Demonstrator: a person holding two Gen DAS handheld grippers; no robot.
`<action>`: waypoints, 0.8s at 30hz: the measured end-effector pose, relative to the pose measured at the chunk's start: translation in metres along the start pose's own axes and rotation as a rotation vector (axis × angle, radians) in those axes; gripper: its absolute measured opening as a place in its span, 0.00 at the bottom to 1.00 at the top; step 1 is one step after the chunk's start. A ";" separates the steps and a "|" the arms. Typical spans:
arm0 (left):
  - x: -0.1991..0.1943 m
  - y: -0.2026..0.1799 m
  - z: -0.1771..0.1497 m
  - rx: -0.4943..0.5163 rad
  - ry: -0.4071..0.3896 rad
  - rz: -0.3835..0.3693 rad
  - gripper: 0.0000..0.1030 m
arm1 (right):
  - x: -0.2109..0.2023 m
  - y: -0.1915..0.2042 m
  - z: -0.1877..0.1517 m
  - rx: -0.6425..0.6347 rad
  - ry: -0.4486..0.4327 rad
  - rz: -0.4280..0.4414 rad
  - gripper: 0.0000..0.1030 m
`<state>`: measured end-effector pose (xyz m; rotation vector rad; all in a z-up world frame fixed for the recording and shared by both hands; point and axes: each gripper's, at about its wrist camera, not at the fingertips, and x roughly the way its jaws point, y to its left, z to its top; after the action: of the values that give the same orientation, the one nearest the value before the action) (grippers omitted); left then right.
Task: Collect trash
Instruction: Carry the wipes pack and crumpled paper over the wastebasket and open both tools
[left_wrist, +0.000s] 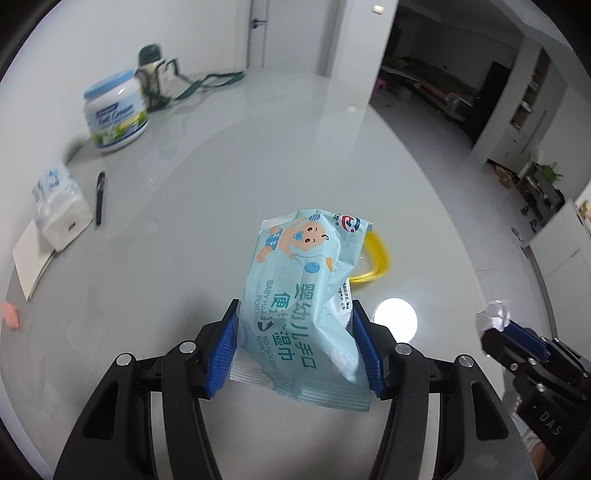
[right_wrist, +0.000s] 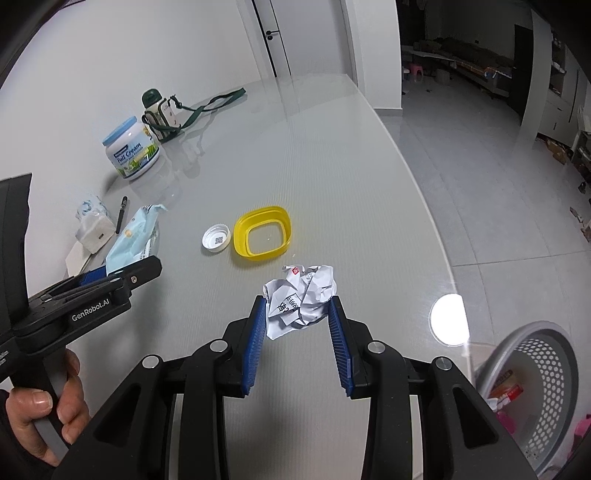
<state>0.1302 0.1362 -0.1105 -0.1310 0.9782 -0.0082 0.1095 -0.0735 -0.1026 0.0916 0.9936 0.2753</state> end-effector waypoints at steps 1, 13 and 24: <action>-0.004 -0.006 0.000 0.009 -0.004 -0.008 0.55 | -0.004 -0.003 -0.001 0.003 -0.004 -0.003 0.32; -0.035 -0.099 -0.003 0.183 -0.028 -0.123 0.55 | -0.068 -0.069 -0.024 0.103 -0.065 -0.082 0.32; -0.044 -0.215 -0.032 0.377 0.008 -0.259 0.55 | -0.118 -0.166 -0.068 0.258 -0.081 -0.195 0.32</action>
<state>0.0906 -0.0778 -0.0667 0.0899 0.9464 -0.4293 0.0228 -0.2685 -0.0771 0.2379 0.9458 -0.0361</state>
